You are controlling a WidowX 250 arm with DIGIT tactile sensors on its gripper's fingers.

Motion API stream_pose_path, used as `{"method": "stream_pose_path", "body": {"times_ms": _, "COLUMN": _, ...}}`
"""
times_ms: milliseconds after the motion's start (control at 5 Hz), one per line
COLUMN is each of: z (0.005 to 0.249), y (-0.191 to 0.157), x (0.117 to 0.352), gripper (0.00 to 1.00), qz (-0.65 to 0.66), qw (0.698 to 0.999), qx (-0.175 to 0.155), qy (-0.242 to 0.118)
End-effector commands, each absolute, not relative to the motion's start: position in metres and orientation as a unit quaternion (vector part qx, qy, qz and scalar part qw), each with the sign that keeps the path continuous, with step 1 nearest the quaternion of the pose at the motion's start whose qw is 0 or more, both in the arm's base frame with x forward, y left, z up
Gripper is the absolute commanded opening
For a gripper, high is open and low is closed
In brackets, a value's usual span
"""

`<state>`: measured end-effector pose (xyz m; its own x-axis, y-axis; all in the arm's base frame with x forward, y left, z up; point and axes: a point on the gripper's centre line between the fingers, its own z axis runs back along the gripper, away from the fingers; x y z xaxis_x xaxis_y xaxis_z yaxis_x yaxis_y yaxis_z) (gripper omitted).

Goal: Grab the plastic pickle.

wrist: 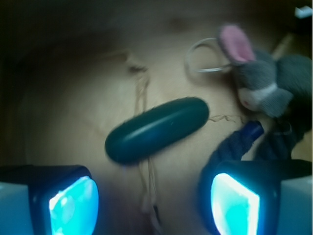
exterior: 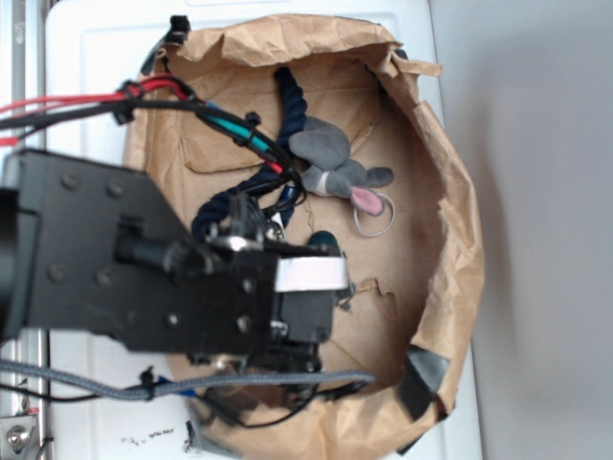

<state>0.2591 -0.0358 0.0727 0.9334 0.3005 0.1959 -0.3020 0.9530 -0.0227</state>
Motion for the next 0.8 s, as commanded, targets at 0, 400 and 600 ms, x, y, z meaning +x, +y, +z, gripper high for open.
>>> {"method": "stream_pose_path", "body": {"times_ms": 0, "z": 0.0817, "y": -0.0375, "x": 0.2794, "gripper": 1.00, "qz": 0.261, "qw": 0.957, "qx": 0.014, "qy": -0.126}}
{"method": "stream_pose_path", "body": {"times_ms": 400, "z": 0.0817, "y": -0.0375, "x": 0.2794, "gripper": 1.00, "qz": 0.261, "qw": 0.957, "qx": 0.014, "qy": -0.126}}
{"method": "stream_pose_path", "body": {"times_ms": 600, "z": 0.0832, "y": -0.0326, "x": 0.2828, "gripper": 1.00, "qz": 0.335, "qw": 0.934, "qx": 0.005, "qy": -0.122}}
